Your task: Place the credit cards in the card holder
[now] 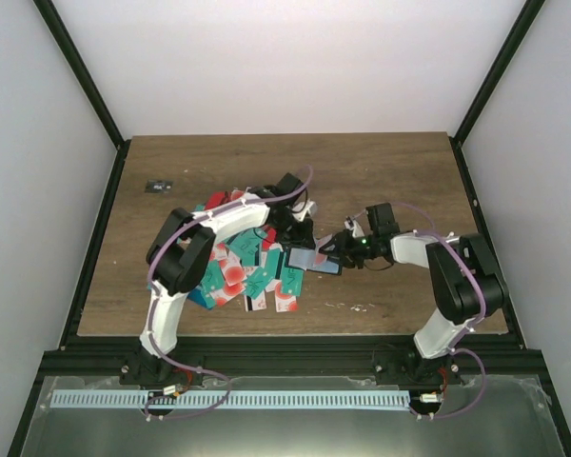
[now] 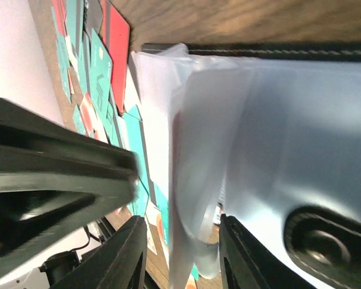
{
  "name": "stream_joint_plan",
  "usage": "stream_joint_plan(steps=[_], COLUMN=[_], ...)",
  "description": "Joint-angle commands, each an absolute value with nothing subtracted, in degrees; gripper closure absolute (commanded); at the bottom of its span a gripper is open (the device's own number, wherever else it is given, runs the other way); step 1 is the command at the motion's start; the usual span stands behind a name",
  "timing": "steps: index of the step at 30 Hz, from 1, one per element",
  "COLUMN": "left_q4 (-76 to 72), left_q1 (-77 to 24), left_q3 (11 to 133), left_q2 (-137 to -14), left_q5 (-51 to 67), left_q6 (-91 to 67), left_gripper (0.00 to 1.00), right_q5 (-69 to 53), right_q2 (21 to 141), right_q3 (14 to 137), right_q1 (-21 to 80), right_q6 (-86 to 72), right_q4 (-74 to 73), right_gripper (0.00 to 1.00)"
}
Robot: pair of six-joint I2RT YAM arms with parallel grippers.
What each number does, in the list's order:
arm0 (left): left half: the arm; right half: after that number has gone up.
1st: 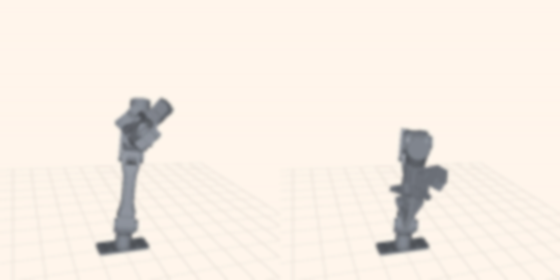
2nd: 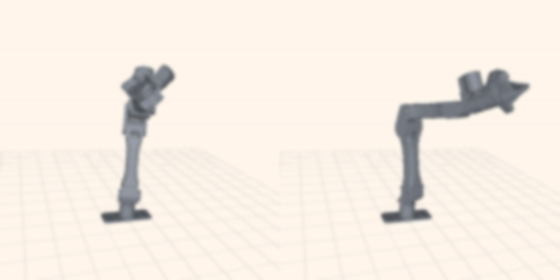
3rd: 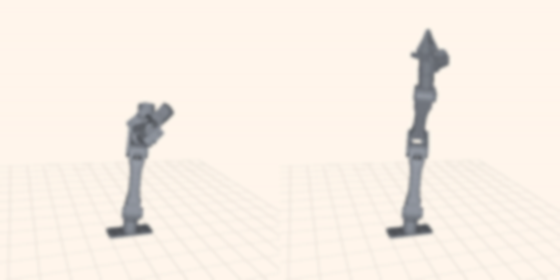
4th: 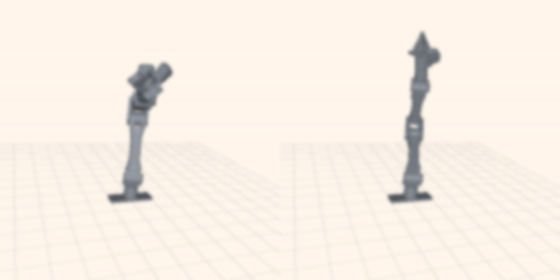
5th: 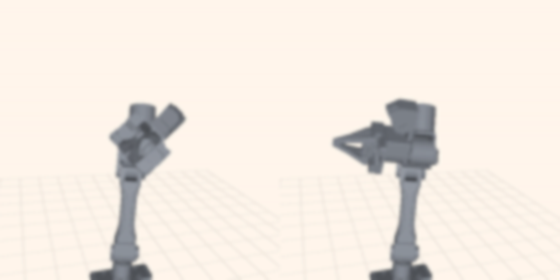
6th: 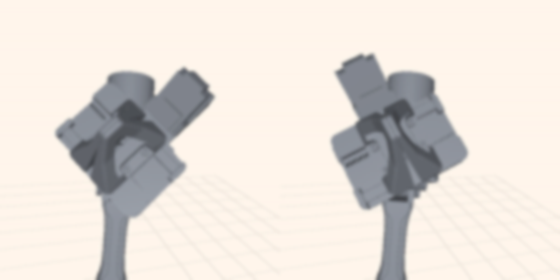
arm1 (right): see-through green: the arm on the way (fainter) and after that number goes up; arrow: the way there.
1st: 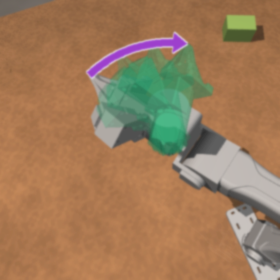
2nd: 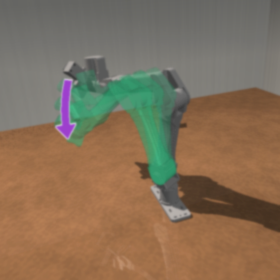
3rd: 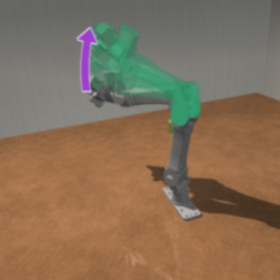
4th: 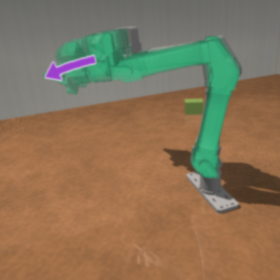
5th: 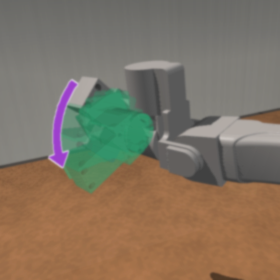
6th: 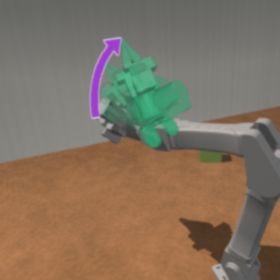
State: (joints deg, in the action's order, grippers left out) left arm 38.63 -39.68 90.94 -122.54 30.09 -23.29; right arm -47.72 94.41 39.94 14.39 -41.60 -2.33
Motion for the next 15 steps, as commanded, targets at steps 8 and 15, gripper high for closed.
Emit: stream_joint_plan(steps=[8,15], left_q4=[37.9,36.7], left_q1=[-32.4,-28.1], left_q3=[82.2,74.5], left_q2=[-108.4,-103.5], left_q5=[25.7,24.7], left_q6=[-25.3,-24.2], left_gripper=[0.82,0.81], right_q5=[-44.8,-47.4], right_q2=[98.8,104.1], right_q3=[51.1,57.5], right_q1=[20.0,24.1], right_q6=[-39.3,-39.2], right_q4=[-9.7,-9.0], right_gripper=[0.63,0.60])
